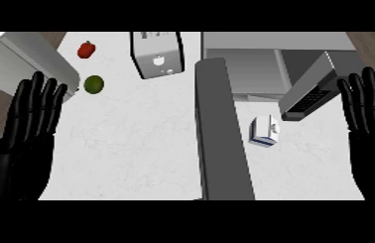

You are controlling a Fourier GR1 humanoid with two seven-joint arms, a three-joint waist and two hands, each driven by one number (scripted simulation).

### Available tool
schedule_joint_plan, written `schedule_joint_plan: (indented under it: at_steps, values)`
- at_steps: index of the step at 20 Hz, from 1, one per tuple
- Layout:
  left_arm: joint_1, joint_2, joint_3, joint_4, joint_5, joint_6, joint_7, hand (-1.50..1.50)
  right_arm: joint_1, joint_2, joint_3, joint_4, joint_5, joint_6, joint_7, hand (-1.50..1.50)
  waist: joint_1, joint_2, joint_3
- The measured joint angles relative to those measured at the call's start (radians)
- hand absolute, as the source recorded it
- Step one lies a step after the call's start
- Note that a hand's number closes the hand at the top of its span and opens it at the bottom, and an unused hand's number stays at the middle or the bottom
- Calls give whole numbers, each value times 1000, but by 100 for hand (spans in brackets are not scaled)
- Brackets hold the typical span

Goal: Pick up the milk, place it into the microwave and close the microwave

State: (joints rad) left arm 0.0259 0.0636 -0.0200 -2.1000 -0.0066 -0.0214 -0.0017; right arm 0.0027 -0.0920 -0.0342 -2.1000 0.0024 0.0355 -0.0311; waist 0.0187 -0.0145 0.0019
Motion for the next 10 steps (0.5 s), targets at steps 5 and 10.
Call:
schedule_joint_plan:
  at_steps: [5,10]
  values:
    - [-21,-1,43,52,5,9,-35,-150,-68,55,106,52,80,-54,-7,-150,-11,10,-1]
    - [12,-25,59,76,20,35,-20,-150,-106,80,234,98,124,-94,50,-150,-12,13,-2]
